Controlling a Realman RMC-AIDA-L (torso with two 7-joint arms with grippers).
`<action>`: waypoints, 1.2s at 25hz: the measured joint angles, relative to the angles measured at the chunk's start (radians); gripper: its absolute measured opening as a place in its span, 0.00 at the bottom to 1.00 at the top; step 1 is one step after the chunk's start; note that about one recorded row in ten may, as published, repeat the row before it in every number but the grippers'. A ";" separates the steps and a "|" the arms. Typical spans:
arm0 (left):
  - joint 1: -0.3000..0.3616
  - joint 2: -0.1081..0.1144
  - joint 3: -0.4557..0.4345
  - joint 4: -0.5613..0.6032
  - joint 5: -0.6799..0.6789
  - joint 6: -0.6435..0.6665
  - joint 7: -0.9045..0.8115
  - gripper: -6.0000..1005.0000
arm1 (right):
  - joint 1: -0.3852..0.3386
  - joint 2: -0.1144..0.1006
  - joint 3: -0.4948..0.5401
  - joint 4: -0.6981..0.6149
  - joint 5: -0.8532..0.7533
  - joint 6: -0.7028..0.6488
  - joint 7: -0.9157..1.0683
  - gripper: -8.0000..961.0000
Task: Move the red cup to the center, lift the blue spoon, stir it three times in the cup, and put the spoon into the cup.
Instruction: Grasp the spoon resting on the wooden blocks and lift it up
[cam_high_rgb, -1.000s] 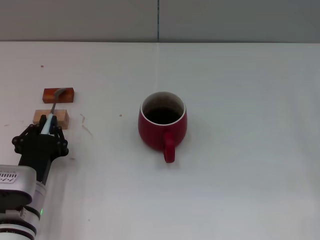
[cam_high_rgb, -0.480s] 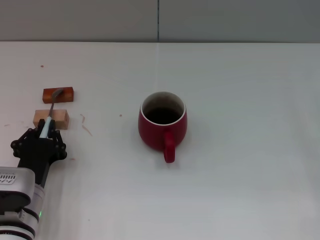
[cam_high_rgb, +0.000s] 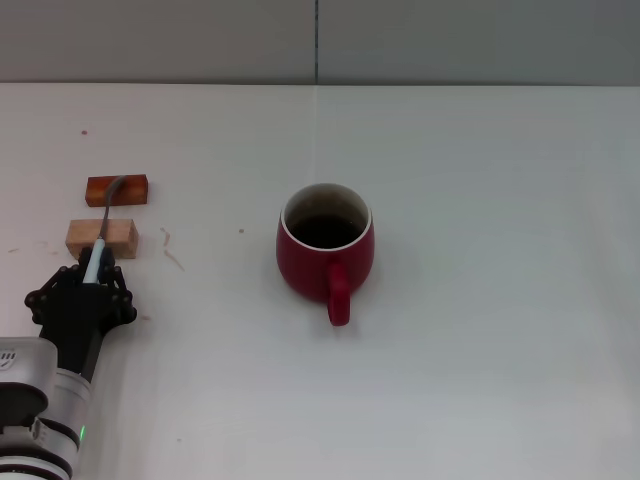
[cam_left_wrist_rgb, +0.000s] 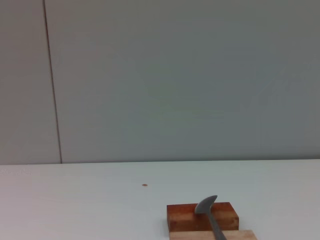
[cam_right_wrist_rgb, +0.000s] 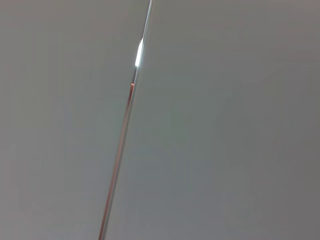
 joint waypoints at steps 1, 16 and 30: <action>-0.001 0.000 0.000 -0.002 0.000 0.001 -0.002 0.17 | 0.000 0.000 -0.003 0.000 0.000 0.000 0.000 0.68; 0.002 -0.001 0.000 0.025 -0.006 -0.002 -0.002 0.16 | -0.002 0.001 -0.008 0.000 0.000 0.000 0.000 0.68; 0.008 -0.006 -0.001 0.046 -0.002 -0.004 0.006 0.16 | -0.003 0.003 -0.008 0.001 0.000 -0.002 0.000 0.68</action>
